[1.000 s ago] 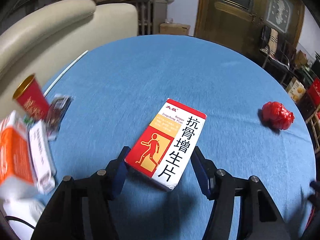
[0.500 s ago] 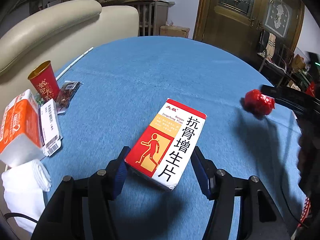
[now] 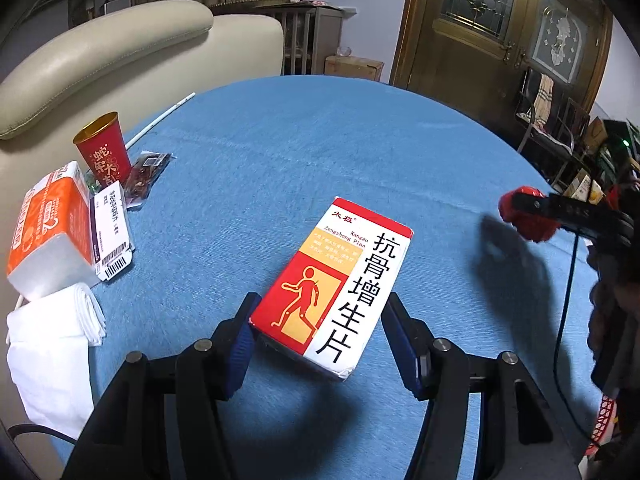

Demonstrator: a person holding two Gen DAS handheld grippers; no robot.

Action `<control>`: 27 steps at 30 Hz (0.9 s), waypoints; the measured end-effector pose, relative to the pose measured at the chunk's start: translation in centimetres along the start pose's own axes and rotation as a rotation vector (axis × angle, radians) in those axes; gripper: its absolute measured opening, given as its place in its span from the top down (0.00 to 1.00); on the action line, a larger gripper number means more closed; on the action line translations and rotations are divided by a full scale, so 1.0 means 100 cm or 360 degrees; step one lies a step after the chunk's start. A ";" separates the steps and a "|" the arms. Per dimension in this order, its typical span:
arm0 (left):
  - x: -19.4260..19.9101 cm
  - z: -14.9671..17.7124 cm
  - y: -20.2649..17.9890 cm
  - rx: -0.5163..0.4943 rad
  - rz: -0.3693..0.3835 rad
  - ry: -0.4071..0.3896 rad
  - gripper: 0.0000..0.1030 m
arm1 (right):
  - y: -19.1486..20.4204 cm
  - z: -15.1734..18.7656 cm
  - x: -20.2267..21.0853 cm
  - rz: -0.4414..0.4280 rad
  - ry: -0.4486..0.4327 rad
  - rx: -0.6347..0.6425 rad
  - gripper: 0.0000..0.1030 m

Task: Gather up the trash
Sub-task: 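Carry the medicine box and red wrapper with both tools over the red basket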

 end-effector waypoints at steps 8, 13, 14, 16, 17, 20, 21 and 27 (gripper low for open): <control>0.027 0.022 -0.020 0.0055 0.0020 0.0035 0.39 | 0.023 0.048 0.053 -0.0095 -0.0036 0.0032 0.40; 0.045 0.037 -0.031 0.0060 0.0025 0.0036 0.39 | 0.027 0.082 0.078 -0.0135 -0.0041 -0.0002 0.40; 0.050 0.039 -0.033 0.0054 0.0027 0.0029 0.39 | 0.027 0.088 0.083 -0.0138 -0.0043 -0.0009 0.40; 0.059 0.042 -0.036 0.0043 0.0026 0.0010 0.39 | 0.028 0.100 0.093 -0.0149 -0.0052 -0.0020 0.40; 0.064 0.043 -0.038 0.0040 0.0023 0.0001 0.39 | 0.028 0.105 0.098 -0.0154 -0.0057 -0.0025 0.40; 0.075 0.048 -0.042 0.0030 0.0026 -0.0023 0.39 | 0.031 0.120 0.114 -0.0172 -0.0074 -0.0040 0.40; 0.078 0.049 -0.042 0.0025 0.0024 -0.0028 0.39 | 0.032 0.124 0.118 -0.0179 -0.0078 -0.0043 0.40; 0.090 0.058 -0.050 -0.0006 0.0019 -0.0044 0.39 | 0.032 0.145 0.138 -0.0190 -0.0104 -0.0074 0.40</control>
Point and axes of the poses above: each gripper's, at about its wrist camera, not at the fingertips, and x roughly against the way its jaws point, y to its left, z to its underside, the point moved 9 cm from there along -x, roughly the way its jaws point, and after that the axes turned 12 degrees about -z, right-handed, at the moved point
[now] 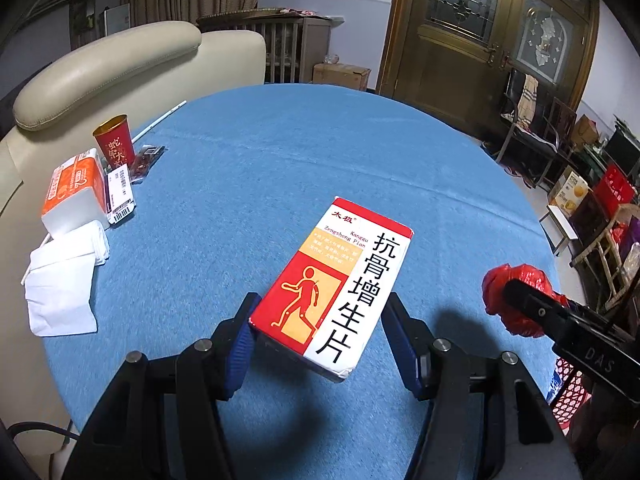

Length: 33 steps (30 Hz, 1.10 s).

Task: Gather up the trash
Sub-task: 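Carry the medicine box and red wrapper with both tools over the red basket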

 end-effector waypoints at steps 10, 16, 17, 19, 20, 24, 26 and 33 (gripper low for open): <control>0.007 0.004 -0.014 -0.0043 -0.0006 -0.0017 0.39 | -0.012 0.016 0.032 0.0019 -0.0050 -0.0042 0.40; 0.005 0.007 -0.023 -0.0076 0.0007 -0.0011 0.39 | -0.023 0.021 0.044 0.0043 -0.0077 -0.0074 0.40; 0.005 0.007 -0.024 -0.0081 0.0008 -0.0012 0.39 | -0.024 0.021 0.045 0.0046 -0.0082 -0.0080 0.40; 0.004 0.007 -0.027 -0.0087 0.0012 -0.0010 0.39 | -0.026 0.021 0.047 0.0056 -0.0092 -0.0088 0.40; 0.004 0.007 -0.029 -0.0094 0.0014 -0.0011 0.39 | -0.028 0.022 0.048 0.0059 -0.0097 -0.0092 0.40; 0.004 0.009 -0.034 -0.0114 0.0021 -0.0012 0.39 | -0.036 0.022 0.056 0.0075 -0.0118 -0.0117 0.40; 0.005 0.010 -0.037 -0.0123 0.0024 -0.0011 0.39 | -0.040 0.021 0.059 0.0086 -0.0132 -0.0126 0.40; 0.006 0.011 -0.048 -0.0153 0.0039 -0.0014 0.39 | -0.053 0.022 0.072 0.0114 -0.0158 -0.0155 0.40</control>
Point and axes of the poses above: each gripper's, at about its wrist camera, not at the fingertips, and x roughly against the way its jaws point, y to its left, z to its underside, the point moved 9 cm from there along -x, roughly the way its jaws point, and after that the axes turned 12 degrees about -z, right-handed, at the moved point
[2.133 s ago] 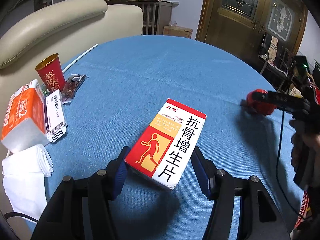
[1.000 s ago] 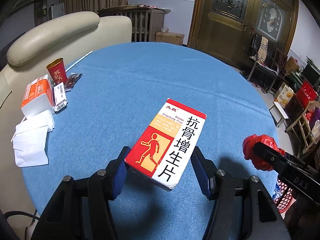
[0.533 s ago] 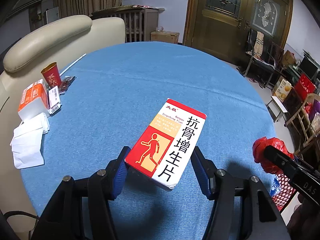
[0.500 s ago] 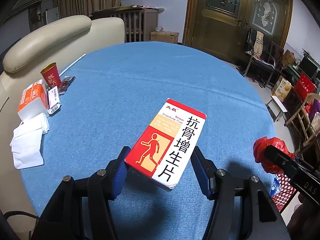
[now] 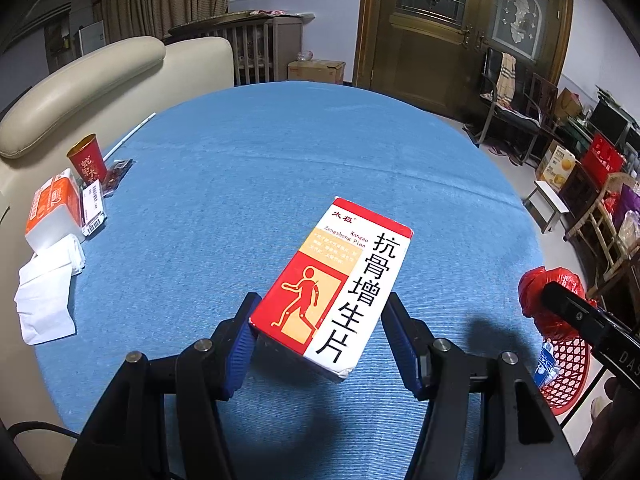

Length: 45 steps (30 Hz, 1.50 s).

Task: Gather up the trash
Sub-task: 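Carry the medicine box and red wrapper with both tools over the red basket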

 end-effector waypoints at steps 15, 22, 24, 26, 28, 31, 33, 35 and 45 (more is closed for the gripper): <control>0.006 -0.004 -0.022 -0.0055 0.0060 -0.0035 0.39 | -0.028 -0.003 0.026 0.0072 -0.0070 -0.0054 0.40; 0.010 -0.006 -0.054 -0.0107 0.0138 -0.0039 0.39 | -0.041 -0.007 0.047 0.0153 -0.0109 -0.0054 0.40; 0.012 -0.006 -0.066 -0.0140 0.0161 -0.0043 0.39 | -0.049 -0.008 0.056 0.0179 -0.0132 -0.0074 0.40; 0.014 -0.005 -0.077 -0.0167 0.0183 -0.0046 0.39 | -0.056 -0.008 0.063 0.0201 -0.0148 -0.0094 0.40; 0.016 -0.005 -0.085 -0.0190 0.0197 -0.0048 0.39 | -0.064 -0.008 0.071 0.0223 -0.0161 -0.0114 0.40; 0.020 -0.007 -0.097 -0.0217 0.0224 -0.0050 0.39 | -0.072 -0.009 0.083 0.0252 -0.0190 -0.0132 0.40; 0.025 -0.008 -0.103 -0.0241 0.0234 -0.0070 0.39 | -0.077 -0.010 0.091 0.0267 -0.0209 -0.0152 0.40; 0.029 -0.008 -0.109 -0.0257 0.0250 -0.0078 0.39 | -0.082 -0.011 0.097 0.0281 -0.0223 -0.0164 0.40; 0.037 -0.011 -0.121 -0.0297 0.0258 -0.0102 0.39 | -0.097 -0.010 0.117 0.0313 -0.0268 -0.0227 0.40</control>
Point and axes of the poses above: each gripper's, at about its wrist camera, not at the fingertips, and x roughly against the way its jaws point, y to its left, z to its underside, the point moved 9 cm from there along -x, roughly the way its jaws point, and after that the axes turned 12 degrees about -z, right-handed, at the moved point
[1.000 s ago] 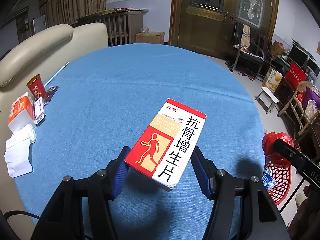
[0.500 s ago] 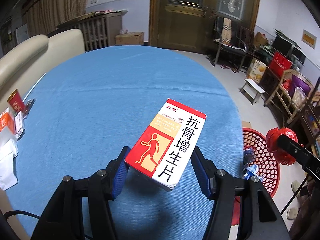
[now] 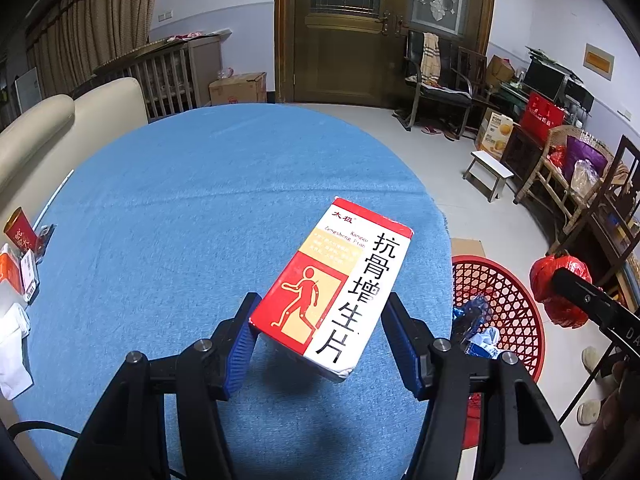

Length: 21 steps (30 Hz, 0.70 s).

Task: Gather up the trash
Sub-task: 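Carry the medicine box and red wrapper with both tools over the red basket, then drop the red plastic wrapper into the red basket by opening the right tool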

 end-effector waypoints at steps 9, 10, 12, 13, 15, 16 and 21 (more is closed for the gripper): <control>0.004 -0.003 -0.010 -0.0031 0.0006 -0.0015 0.39 | -0.017 0.003 0.000 0.0024 0.0003 -0.0046 0.40; 0.005 -0.004 -0.010 -0.0034 0.0004 -0.0021 0.39 | -0.018 0.004 0.002 0.0030 0.0000 -0.0051 0.40; 0.007 -0.006 -0.010 -0.0034 0.0005 -0.0028 0.39 | -0.027 0.006 0.005 0.0056 0.0000 -0.0064 0.40; 0.008 -0.007 -0.010 -0.0036 0.0003 -0.0034 0.39 | -0.032 0.007 0.006 0.0066 0.0001 -0.0078 0.40; 0.008 -0.006 -0.010 -0.0039 0.0001 -0.0038 0.39 | -0.048 0.011 0.010 0.0109 -0.0001 -0.0101 0.40; 0.007 -0.006 -0.010 -0.0038 0.0004 -0.0036 0.39 | -0.054 0.013 0.011 0.0124 0.0004 -0.0114 0.40; -0.001 -0.003 -0.017 -0.0055 0.0024 -0.0014 0.39 | -0.085 0.026 0.008 0.0197 0.0057 -0.0181 0.40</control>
Point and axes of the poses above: each gripper's, at about its wrist camera, not at the fingertips, and x roughly against the way its jaws point, y to its left, z to its underside, the point moved 9 cm from there along -x, roughly the way its jaws point, and after that the axes turned 12 degrees about -z, right-handed, at the moved point
